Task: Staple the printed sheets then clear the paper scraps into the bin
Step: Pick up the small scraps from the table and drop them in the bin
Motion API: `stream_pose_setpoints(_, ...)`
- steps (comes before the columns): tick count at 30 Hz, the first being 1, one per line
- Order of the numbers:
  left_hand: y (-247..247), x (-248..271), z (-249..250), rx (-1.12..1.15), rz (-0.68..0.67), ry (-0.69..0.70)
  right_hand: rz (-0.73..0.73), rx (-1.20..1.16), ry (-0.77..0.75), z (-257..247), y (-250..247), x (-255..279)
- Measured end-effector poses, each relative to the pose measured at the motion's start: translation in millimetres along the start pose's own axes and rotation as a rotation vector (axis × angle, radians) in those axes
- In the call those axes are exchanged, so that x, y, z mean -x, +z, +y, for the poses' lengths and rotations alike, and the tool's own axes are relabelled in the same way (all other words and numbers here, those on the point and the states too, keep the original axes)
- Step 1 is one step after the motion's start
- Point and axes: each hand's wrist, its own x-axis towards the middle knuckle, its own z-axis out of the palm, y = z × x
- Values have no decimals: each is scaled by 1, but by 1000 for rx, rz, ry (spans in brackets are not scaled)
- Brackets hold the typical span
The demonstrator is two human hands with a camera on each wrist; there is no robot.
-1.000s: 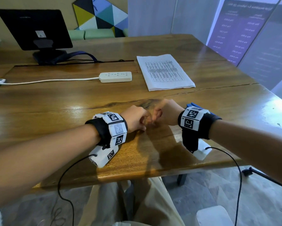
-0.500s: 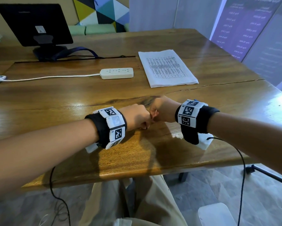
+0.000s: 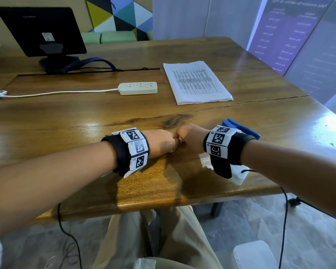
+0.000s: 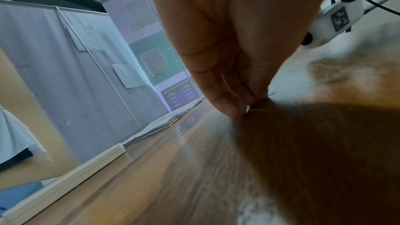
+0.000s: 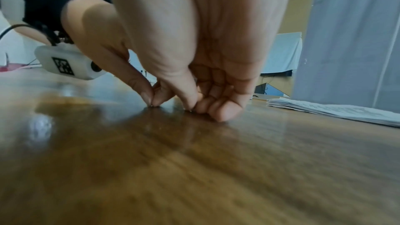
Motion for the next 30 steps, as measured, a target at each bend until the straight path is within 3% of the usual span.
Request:
stream_pose_setpoints(3,0,2,2,-37,5,19,-56,11,41,-3,-4,1)
stream_pose_setpoints(9,-1,2,0,-330,-60,64,-80,-68,91,3,-4,-2)
stream_pose_setpoints(14,-2,3,-9,-234,49,129,73,-291,118,12,-3,6)
stream_pose_setpoints(20,-4,3,-7,-215,141,125,152,-215,85,9,-2,3)
stream_pose_setpoints(30,5,0,2,-337,59,46,183,-139,104,-4,5,9)
